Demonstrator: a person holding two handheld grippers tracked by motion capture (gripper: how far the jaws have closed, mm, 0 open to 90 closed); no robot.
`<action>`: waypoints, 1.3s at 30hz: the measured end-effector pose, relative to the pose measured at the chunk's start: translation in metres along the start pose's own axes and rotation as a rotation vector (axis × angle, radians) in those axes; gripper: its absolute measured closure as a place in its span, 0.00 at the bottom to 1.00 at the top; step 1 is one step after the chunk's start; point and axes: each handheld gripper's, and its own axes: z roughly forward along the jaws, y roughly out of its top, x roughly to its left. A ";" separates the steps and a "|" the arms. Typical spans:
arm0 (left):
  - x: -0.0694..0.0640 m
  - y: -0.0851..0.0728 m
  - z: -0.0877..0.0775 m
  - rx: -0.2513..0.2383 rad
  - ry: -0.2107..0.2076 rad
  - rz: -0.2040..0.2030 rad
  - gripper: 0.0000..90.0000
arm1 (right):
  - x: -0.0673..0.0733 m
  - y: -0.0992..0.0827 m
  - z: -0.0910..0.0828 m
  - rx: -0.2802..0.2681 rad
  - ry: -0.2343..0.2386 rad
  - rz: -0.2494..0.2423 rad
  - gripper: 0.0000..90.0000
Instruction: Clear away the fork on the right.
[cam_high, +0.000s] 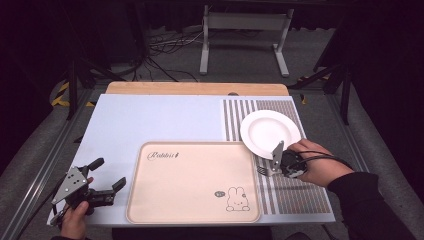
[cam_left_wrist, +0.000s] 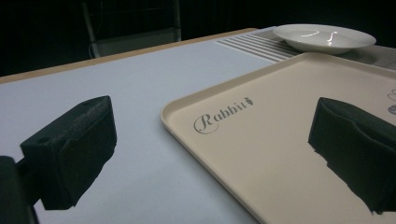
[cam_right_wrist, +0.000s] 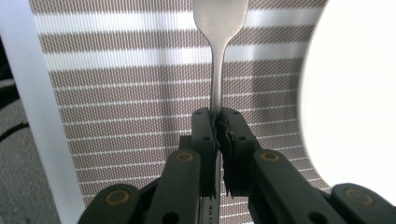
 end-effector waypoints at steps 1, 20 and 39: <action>0.000 0.000 0.000 0.000 0.000 0.000 0.02 | 0.001 0.001 -0.003 -0.012 0.002 0.018 0.94; 0.000 0.001 -0.001 -0.001 0.002 0.003 0.02 | 0.001 0.024 -0.036 -0.205 -0.019 0.132 0.94; 0.001 0.001 -0.002 -0.007 0.000 0.002 0.02 | 0.006 0.065 -0.044 -0.300 0.047 0.530 0.94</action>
